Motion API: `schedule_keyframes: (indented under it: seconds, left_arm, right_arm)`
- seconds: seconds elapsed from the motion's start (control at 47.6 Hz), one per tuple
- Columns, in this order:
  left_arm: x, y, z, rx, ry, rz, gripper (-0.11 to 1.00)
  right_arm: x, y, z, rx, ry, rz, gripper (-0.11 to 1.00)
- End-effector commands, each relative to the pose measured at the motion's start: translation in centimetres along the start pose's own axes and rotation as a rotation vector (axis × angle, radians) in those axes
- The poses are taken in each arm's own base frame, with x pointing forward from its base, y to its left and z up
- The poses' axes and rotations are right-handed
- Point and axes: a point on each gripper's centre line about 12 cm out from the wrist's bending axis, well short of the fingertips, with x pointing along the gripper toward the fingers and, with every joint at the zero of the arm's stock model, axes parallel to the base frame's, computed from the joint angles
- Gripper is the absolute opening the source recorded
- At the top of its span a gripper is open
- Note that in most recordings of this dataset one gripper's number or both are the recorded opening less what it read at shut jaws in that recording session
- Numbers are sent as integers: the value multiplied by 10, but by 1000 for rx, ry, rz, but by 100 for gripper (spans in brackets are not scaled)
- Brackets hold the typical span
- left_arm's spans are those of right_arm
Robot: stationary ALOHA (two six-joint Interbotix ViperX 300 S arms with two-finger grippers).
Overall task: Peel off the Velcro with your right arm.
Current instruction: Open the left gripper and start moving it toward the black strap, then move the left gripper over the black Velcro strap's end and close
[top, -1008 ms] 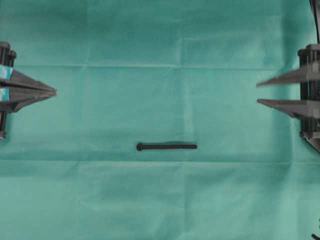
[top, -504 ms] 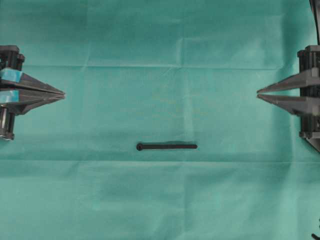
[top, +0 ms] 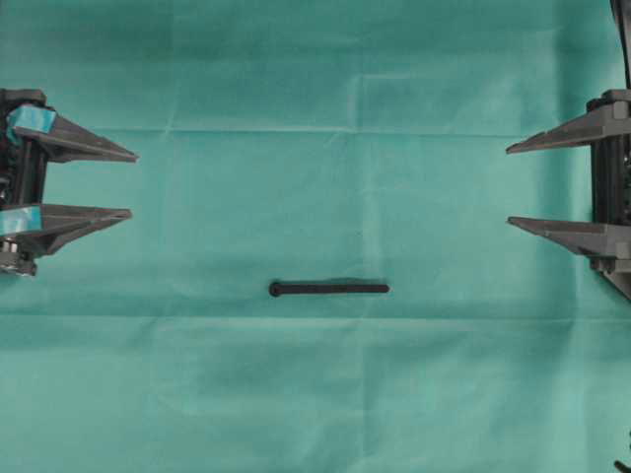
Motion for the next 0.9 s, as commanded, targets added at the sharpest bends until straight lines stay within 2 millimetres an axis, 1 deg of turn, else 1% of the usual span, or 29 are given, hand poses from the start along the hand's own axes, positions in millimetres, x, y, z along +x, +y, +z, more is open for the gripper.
schedule_keyframes:
  seconds: [0.0, 0.168, 0.525, 0.651, 0.882]
  left_arm:
    - [12, -1, 8, -2, -20, -3, 69]
    - [39, -1, 3, -1, 18, 0, 69]
    - [112, -2, -8, 3, 95, 1, 69]
    - [131, -3, -12, 6, 109, 0, 69]
    - [157, -4, -18, 5, 123, -2, 69]
  right_arm:
    - [2, -1, 4, -2, -9, -3, 63]
    - [2, -1, 4, -5, -11, -3, 63]
    - [1, -1, 1, -5, -6, -3, 63]
    - [1, -1, 0, -5, -5, -3, 63]
    - [0, -1, -1, -8, -12, -3, 63]
